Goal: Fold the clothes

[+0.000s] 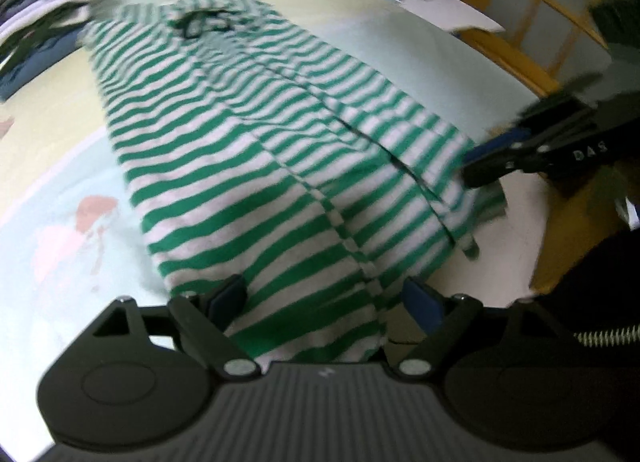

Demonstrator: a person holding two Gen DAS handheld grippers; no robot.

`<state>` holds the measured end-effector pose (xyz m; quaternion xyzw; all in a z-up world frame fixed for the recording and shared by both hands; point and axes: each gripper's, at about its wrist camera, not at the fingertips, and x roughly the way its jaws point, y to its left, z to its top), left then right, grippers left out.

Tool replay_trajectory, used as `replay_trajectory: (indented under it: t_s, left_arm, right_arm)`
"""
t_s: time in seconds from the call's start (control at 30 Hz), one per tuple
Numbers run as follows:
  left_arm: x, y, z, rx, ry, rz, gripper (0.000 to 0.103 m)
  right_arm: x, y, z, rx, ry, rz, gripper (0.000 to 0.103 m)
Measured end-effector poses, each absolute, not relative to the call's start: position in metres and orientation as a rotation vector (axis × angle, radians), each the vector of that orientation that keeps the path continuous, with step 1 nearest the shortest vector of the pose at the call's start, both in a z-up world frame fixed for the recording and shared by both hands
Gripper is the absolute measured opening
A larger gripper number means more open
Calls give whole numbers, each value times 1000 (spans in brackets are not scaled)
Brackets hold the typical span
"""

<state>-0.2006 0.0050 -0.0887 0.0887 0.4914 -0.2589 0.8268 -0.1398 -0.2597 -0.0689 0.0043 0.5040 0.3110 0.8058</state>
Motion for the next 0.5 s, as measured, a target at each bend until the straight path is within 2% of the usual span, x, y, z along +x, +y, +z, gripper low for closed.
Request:
replay_trajectory:
  t_s: [0.1,0.27,0.33,0.43,0.5]
  left_arm:
    - [-190,4,-85,144,1041,-437,85]
    - [-168,4,-91,123,1060,-215,89]
    - [-164,5,-98,113,1080,-162,97]
    - [-164,6,-100,95,1084,-128,102]
    - [-163,7,-101,93,1086,-115,102]
  right_arm:
    - [-133,-274,-67,13,1049,572,31]
    - [-121,-278,-80,-31,1067,486,32]
    - [-120,-279,-83,-18,1065,480,33]
    - [-120,-277,-84,-38,1048,495,34]
    - [-121,-275,-84,-55,1042,514,41]
